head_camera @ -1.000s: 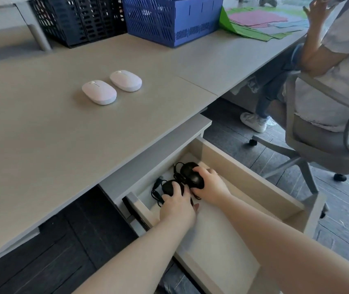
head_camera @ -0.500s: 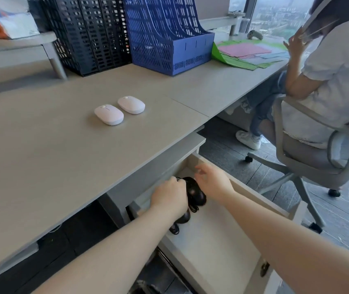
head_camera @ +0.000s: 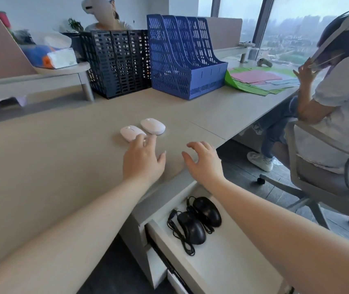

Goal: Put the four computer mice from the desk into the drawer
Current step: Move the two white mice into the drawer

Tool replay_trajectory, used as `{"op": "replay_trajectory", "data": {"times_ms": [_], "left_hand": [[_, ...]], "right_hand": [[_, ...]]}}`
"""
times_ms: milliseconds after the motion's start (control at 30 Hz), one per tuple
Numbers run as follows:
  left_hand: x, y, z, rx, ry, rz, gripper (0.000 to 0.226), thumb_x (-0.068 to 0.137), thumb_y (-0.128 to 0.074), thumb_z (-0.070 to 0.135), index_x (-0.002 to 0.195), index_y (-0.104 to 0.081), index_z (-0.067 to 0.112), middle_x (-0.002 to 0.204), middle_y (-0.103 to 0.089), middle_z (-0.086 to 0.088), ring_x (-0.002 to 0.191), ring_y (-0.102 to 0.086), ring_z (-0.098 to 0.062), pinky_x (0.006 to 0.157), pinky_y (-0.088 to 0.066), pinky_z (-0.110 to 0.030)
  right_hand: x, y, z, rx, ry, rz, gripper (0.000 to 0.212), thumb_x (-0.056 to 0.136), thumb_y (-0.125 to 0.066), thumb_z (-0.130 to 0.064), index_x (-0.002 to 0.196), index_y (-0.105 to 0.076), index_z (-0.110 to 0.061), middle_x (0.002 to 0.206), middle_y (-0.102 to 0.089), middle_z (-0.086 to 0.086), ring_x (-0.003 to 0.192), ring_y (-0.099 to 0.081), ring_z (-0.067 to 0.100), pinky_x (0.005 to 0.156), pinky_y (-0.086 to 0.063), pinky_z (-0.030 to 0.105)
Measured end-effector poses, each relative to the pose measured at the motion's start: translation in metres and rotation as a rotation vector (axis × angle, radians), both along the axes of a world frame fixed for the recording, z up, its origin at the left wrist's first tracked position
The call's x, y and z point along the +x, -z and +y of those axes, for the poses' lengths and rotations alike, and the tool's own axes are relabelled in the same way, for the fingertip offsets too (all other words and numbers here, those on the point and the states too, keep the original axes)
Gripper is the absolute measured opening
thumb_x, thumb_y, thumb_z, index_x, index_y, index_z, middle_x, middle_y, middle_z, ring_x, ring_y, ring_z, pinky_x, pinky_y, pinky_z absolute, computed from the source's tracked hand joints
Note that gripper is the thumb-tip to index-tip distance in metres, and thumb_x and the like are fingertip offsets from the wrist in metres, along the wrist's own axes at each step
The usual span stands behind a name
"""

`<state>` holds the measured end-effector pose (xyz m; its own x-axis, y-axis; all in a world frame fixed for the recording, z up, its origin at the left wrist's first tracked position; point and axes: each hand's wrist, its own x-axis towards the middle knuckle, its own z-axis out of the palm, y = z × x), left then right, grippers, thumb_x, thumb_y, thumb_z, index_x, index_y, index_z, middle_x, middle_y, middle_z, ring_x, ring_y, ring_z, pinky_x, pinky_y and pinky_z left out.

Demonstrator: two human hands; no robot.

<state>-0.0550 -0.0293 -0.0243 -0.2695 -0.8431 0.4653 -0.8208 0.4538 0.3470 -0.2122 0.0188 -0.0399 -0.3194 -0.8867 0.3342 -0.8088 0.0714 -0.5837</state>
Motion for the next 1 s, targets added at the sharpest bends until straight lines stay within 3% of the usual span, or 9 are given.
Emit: {"op": "replay_trajectory", "data": {"times_ms": [200,333,533,633,700,800,867,1000], "left_hand": [[0.025,0.026,-0.065,0.130,-0.119,0.057,0.078,0.076,-0.066,0.052,0.136,-0.033,0.014,0.145,-0.033,-0.015,0.131,-0.031,-0.033,0.104,-0.035,-0.041],[0.028,0.036,-0.097,0.214,-0.143,0.105,0.096,0.066,-0.066,0.066,0.138,-0.029,0.016,0.149,-0.028,-0.018,0.139,-0.020,-0.030,0.111,-0.028,-0.040],[0.021,0.033,-0.124,0.270,-0.153,0.111,0.111,0.067,-0.061,0.071,0.147,-0.013,0.010,0.157,-0.009,-0.020,0.146,-0.001,-0.027,0.118,-0.013,-0.039],[0.017,0.032,-0.133,0.276,-0.141,0.090,0.104,0.074,-0.056,0.068,0.147,-0.013,0.008,0.156,-0.011,-0.023,0.146,-0.002,-0.030,0.119,-0.012,-0.039],[0.016,0.032,-0.137,0.286,-0.132,0.100,0.098,0.075,-0.057,0.066,0.145,-0.019,0.009,0.152,-0.022,-0.024,0.143,-0.012,-0.032,0.117,-0.018,-0.039],[0.014,0.028,-0.133,0.269,-0.126,0.106,0.090,0.071,-0.062,0.063,0.138,-0.032,0.010,0.135,-0.042,-0.018,0.130,-0.033,-0.033,0.107,-0.028,-0.037],[0.013,0.023,-0.125,0.257,-0.129,0.098,0.093,0.068,-0.065,0.064,0.137,-0.034,0.010,0.133,-0.043,-0.016,0.127,-0.036,-0.032,0.105,-0.028,-0.035],[0.015,0.015,-0.106,0.274,-0.124,0.064,0.103,0.065,-0.070,0.063,0.141,-0.028,0.009,0.138,-0.039,-0.016,0.130,-0.033,-0.031,0.108,-0.025,-0.034]], "right_hand": [[0.016,-0.011,-0.060,0.149,-0.030,-0.059,0.048,0.091,-0.052,-0.039,0.136,-0.042,-0.025,0.142,-0.045,0.000,0.137,-0.033,0.021,0.103,-0.037,0.036],[0.022,-0.011,-0.093,0.192,-0.050,-0.013,0.055,0.089,-0.053,-0.040,0.140,-0.038,-0.024,0.143,-0.044,0.003,0.136,-0.034,0.024,0.105,-0.037,0.038],[0.032,-0.005,-0.133,0.208,-0.086,0.086,0.058,0.087,-0.053,-0.040,0.139,-0.039,-0.018,0.143,-0.047,0.003,0.134,-0.038,0.027,0.103,-0.037,0.038],[0.033,-0.005,-0.145,0.194,-0.103,0.126,0.064,0.088,-0.053,-0.039,0.144,-0.032,-0.018,0.146,-0.044,0.003,0.135,-0.037,0.028,0.103,-0.038,0.039],[0.033,-0.005,-0.151,0.181,-0.120,0.141,0.065,0.088,-0.053,-0.041,0.145,-0.031,-0.018,0.147,-0.044,0.003,0.135,-0.039,0.027,0.103,-0.038,0.039],[0.032,-0.005,-0.154,0.136,-0.103,0.142,0.053,0.087,-0.055,-0.044,0.133,-0.048,-0.019,0.132,-0.058,0.004,0.123,-0.051,0.028,0.092,-0.044,0.037],[0.031,-0.005,-0.150,0.104,-0.071,0.126,0.046,0.085,-0.057,-0.041,0.125,-0.054,-0.018,0.125,-0.062,0.004,0.117,-0.054,0.028,0.087,-0.045,0.036],[0.031,-0.011,-0.128,0.090,-0.024,0.039,0.046,0.086,-0.059,-0.034,0.127,-0.054,-0.013,0.129,-0.061,0.007,0.121,-0.052,0.029,0.094,-0.044,0.036]]}}
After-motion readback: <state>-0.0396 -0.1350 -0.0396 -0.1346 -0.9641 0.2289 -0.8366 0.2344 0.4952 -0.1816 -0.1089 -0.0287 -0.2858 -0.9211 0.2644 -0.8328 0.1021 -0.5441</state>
